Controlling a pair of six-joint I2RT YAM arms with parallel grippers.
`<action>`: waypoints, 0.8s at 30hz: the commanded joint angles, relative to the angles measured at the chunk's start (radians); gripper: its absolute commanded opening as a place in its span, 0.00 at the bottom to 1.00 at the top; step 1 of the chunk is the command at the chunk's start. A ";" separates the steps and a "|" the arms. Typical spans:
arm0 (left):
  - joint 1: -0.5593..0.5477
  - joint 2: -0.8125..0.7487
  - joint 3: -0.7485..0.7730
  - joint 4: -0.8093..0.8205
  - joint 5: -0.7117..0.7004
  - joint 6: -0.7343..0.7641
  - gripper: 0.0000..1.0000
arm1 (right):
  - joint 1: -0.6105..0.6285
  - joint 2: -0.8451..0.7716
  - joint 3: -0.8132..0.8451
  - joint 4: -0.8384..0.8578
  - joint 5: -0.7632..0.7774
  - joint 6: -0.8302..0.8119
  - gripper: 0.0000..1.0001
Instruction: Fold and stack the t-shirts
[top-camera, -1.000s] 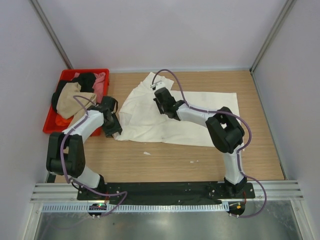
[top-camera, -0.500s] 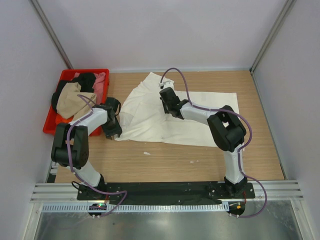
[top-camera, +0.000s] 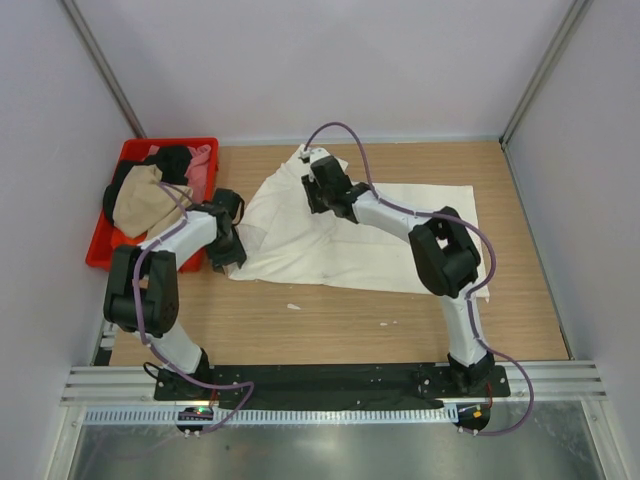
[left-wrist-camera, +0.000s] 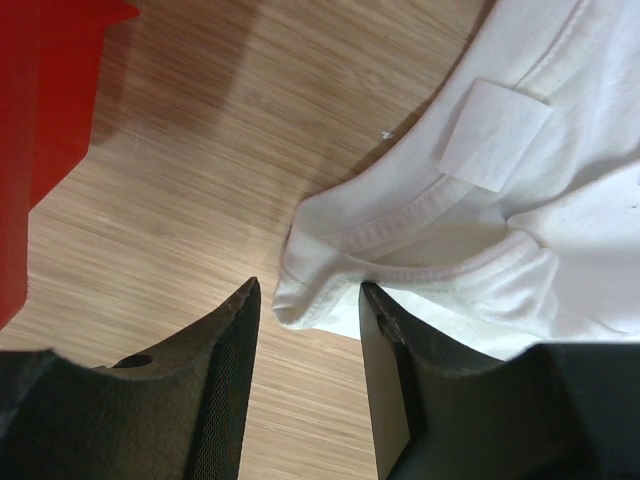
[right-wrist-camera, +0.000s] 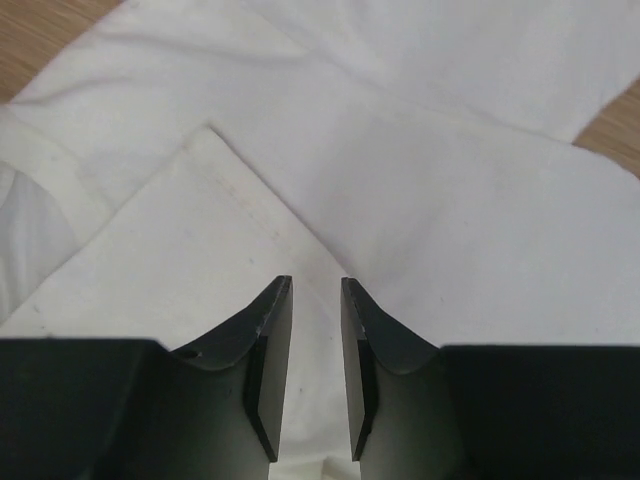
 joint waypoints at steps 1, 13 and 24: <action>-0.002 -0.033 0.039 -0.015 -0.021 0.000 0.46 | -0.003 0.070 0.126 -0.017 -0.154 -0.070 0.32; -0.003 0.032 0.057 -0.018 -0.013 0.017 0.47 | -0.002 0.289 0.376 -0.090 -0.291 -0.218 0.36; -0.002 0.047 0.048 -0.015 -0.042 0.017 0.47 | 0.017 0.343 0.416 -0.093 -0.264 -0.254 0.33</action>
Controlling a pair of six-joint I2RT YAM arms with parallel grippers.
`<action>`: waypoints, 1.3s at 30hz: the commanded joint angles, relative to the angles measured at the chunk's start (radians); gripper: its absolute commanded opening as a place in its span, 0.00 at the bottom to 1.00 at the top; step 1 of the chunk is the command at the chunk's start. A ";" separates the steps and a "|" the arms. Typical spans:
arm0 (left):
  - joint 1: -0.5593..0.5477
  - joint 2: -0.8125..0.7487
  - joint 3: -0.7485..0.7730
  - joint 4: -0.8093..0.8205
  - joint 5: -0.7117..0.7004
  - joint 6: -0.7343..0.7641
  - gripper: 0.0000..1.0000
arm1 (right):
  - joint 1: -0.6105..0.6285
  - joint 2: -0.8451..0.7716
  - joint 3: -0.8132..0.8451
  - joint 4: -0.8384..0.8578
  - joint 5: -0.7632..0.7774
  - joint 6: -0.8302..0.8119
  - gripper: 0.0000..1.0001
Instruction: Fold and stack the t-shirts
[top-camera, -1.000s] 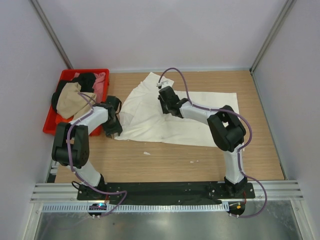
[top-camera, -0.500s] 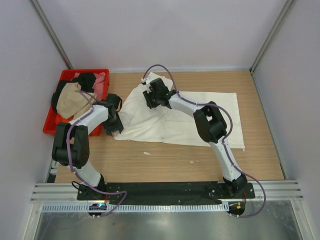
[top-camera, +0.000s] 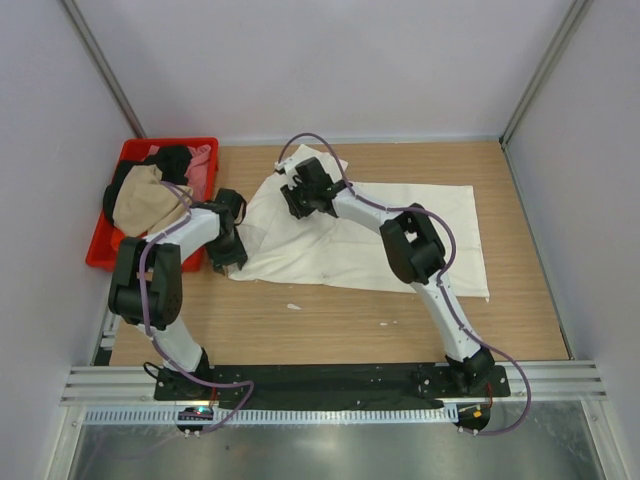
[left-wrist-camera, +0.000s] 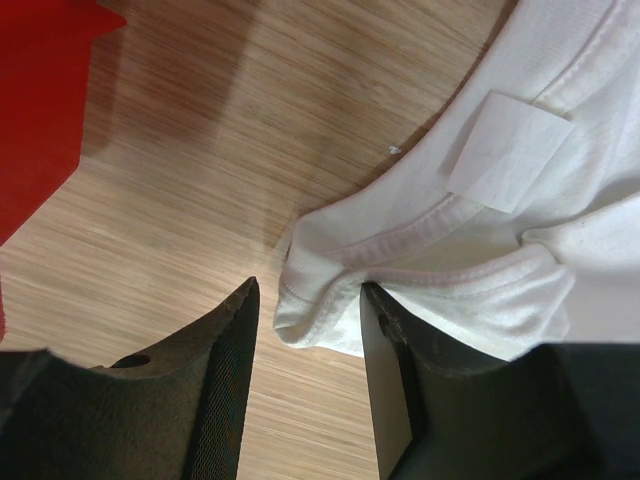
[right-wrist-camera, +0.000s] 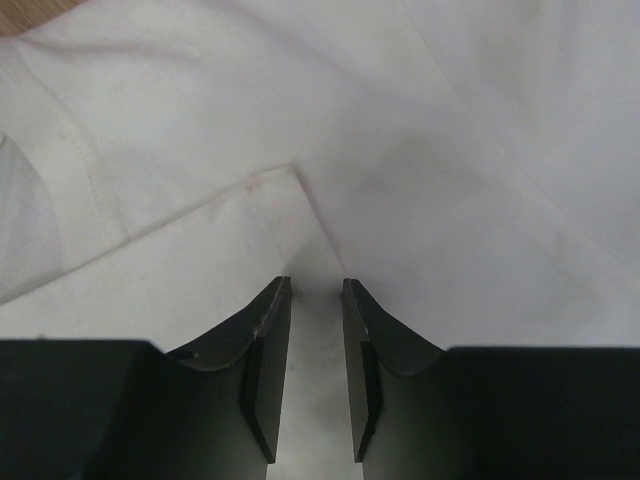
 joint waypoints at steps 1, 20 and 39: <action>-0.003 -0.007 0.020 -0.005 -0.037 0.014 0.47 | 0.011 0.009 0.035 -0.002 0.003 -0.029 0.34; -0.001 0.027 0.020 -0.016 -0.079 0.008 0.47 | 0.012 -0.038 0.031 0.085 0.219 0.010 0.01; -0.007 0.036 0.034 -0.022 -0.096 0.008 0.47 | 0.017 -0.104 -0.064 0.231 0.270 0.049 0.01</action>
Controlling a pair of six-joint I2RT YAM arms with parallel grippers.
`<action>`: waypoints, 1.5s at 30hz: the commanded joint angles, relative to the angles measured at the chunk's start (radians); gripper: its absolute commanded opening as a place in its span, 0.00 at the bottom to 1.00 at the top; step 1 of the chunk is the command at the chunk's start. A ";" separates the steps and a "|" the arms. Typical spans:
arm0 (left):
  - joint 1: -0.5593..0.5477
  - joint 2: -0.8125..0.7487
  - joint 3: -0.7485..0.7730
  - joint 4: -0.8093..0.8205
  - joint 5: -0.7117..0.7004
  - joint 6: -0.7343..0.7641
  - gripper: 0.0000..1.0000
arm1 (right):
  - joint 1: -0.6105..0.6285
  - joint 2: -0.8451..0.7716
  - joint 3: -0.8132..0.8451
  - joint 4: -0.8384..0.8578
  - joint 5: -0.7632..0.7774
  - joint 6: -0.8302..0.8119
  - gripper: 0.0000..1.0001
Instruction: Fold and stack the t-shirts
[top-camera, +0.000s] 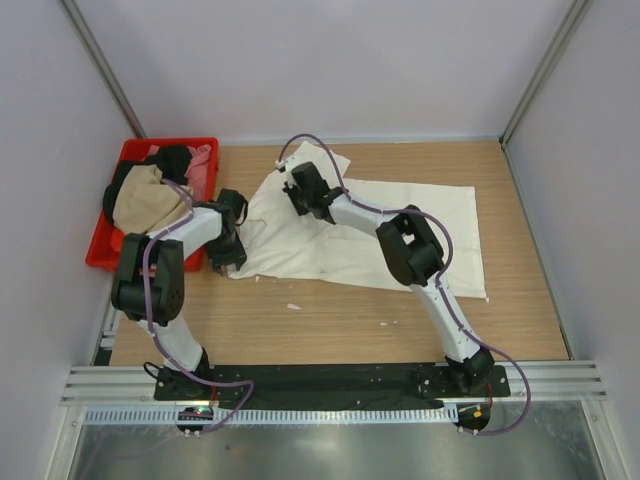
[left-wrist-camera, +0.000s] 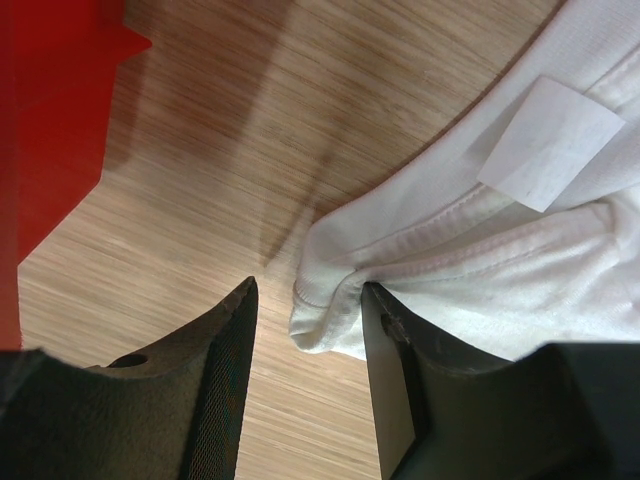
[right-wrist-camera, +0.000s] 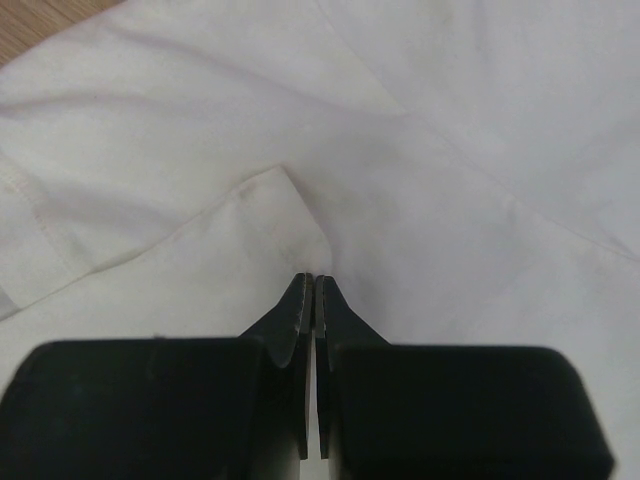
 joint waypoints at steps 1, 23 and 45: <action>-0.009 0.006 0.025 -0.022 -0.048 0.008 0.47 | -0.002 -0.099 -0.007 0.101 0.055 0.019 0.01; -0.025 0.014 0.054 -0.048 -0.088 0.000 0.49 | 0.001 -0.084 -0.001 0.158 0.177 0.057 0.01; -0.084 -0.139 0.211 -0.083 -0.024 0.030 0.54 | 0.002 -0.226 -0.006 -0.065 0.214 0.142 0.32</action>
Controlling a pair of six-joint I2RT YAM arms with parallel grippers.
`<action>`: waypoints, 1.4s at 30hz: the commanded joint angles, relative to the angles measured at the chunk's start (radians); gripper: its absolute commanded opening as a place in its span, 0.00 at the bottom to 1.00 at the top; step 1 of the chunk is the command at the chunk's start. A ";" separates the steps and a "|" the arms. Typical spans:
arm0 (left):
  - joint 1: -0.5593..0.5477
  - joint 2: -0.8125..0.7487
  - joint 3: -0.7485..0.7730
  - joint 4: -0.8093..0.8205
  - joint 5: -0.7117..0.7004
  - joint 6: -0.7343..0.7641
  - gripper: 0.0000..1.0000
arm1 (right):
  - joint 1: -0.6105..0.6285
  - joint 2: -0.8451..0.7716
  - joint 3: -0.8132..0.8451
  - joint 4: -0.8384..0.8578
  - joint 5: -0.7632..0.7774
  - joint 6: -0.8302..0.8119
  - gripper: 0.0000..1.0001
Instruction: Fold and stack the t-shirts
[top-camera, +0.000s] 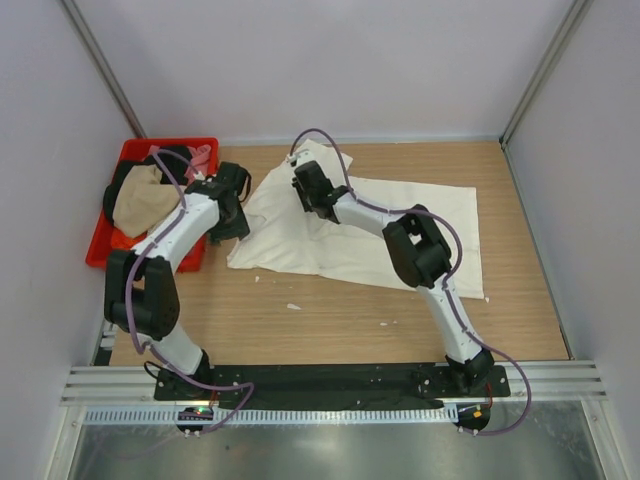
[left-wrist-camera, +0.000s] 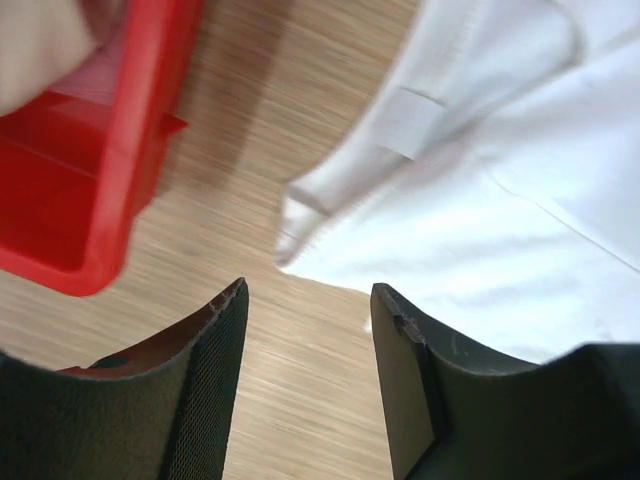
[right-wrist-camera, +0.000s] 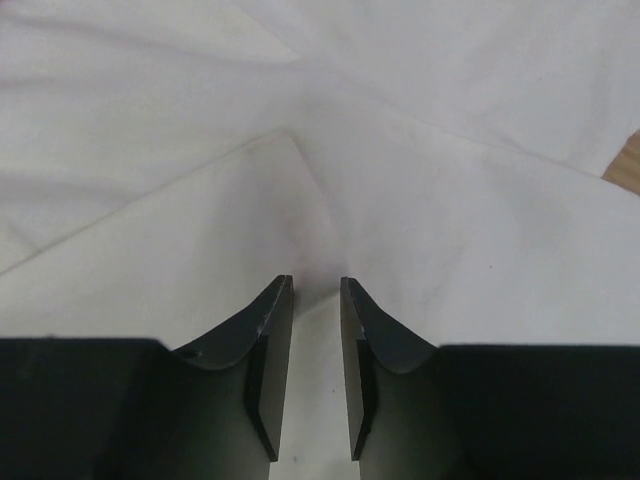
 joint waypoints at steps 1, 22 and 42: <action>-0.042 -0.083 -0.018 0.065 0.153 -0.011 0.54 | -0.001 -0.184 0.074 -0.151 0.028 0.082 0.32; -0.079 0.109 -0.112 0.090 -0.053 -0.065 0.50 | -0.323 -0.863 -0.919 -0.466 0.048 0.545 0.13; -0.088 0.058 -0.195 0.048 -0.078 -0.081 0.50 | -0.551 -0.905 -1.027 -0.496 0.088 0.486 0.13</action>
